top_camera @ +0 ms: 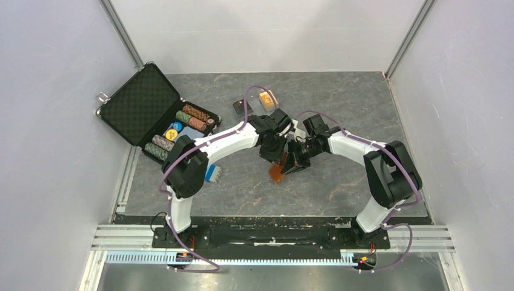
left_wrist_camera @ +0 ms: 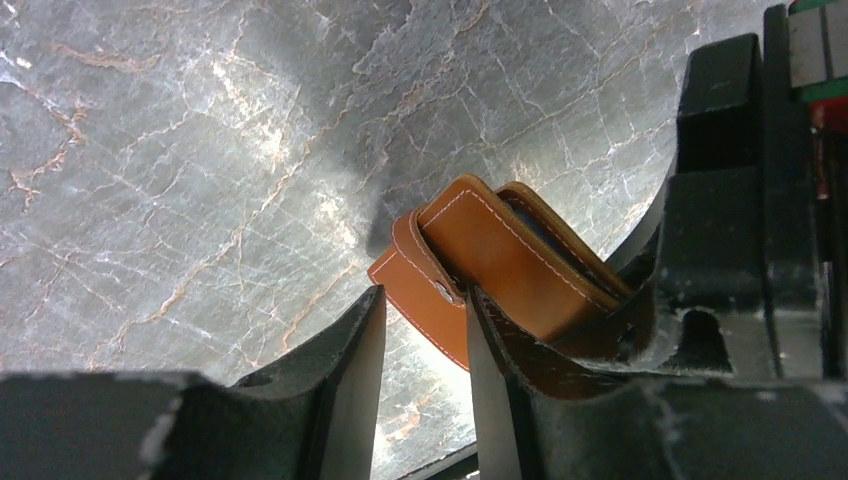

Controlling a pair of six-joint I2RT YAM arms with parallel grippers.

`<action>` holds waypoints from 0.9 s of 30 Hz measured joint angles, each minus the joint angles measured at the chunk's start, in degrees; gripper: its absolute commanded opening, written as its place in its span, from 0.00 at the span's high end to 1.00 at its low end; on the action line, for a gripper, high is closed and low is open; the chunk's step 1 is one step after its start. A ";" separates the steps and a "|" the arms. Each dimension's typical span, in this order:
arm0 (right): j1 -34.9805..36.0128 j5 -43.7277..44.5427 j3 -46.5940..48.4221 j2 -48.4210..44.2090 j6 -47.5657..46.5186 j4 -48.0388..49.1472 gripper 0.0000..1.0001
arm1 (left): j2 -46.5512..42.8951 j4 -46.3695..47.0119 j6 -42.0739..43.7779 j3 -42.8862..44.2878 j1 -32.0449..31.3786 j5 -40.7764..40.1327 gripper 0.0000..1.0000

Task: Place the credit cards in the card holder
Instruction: Open the card holder.

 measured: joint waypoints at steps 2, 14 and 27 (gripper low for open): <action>-0.13 0.42 -0.33 0.00 0.02 0.37 1.00 | 0.81 0.00 -0.02 0.72 -0.15 -0.59 0.65; 0.02 0.28 -1.03 0.04 0.50 2.14 1.00 | 3.45 0.52 -1.40 2.01 2.45 -1.11 0.68; 0.50 -4.09 -1.01 -0.11 -0.31 0.76 1.00 | 4.11 5.86 -1.42 -5.49 10.05 3.67 0.38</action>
